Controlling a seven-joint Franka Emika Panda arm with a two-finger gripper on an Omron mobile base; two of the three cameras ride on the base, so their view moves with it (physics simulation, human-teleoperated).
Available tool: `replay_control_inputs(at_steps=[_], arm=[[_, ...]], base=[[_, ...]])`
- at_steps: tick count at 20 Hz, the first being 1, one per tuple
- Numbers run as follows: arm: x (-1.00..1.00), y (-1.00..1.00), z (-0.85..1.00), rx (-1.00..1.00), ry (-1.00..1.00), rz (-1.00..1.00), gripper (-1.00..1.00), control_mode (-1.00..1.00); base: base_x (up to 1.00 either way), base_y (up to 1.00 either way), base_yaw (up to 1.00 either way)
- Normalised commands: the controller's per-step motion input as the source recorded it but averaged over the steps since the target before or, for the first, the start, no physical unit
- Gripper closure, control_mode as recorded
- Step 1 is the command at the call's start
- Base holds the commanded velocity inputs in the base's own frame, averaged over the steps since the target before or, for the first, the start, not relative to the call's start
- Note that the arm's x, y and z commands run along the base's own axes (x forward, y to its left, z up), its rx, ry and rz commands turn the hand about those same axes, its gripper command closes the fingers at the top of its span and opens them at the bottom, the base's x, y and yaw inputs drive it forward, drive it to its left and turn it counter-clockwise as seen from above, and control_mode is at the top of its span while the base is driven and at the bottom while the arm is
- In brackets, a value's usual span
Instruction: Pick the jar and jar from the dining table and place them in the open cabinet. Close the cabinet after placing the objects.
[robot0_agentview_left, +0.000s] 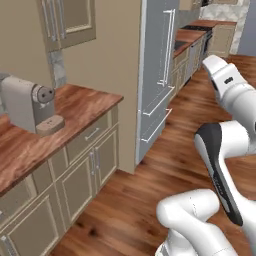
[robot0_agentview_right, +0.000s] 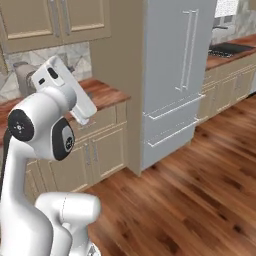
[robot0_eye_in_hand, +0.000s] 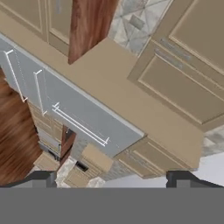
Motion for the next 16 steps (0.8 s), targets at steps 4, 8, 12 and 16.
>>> replay_control_inputs(at_steps=[4,8,12,16], arm=[[0.00,0.00,0.00,0.00,0.00,0.00,-1.00,1.00],[0.00,0.00,0.00,0.00,0.00,0.00,-1.00,1.00],[0.00,0.00,0.00,0.00,0.00,0.00,-1.00,1.00],[0.00,0.00,0.00,0.00,0.00,0.00,-1.00,1.00]], base=[[0.55,-1.00,-0.27],[0.53,-1.00,-0.26],[0.60,-0.99,-0.30],[0.66,-0.91,-0.31]])
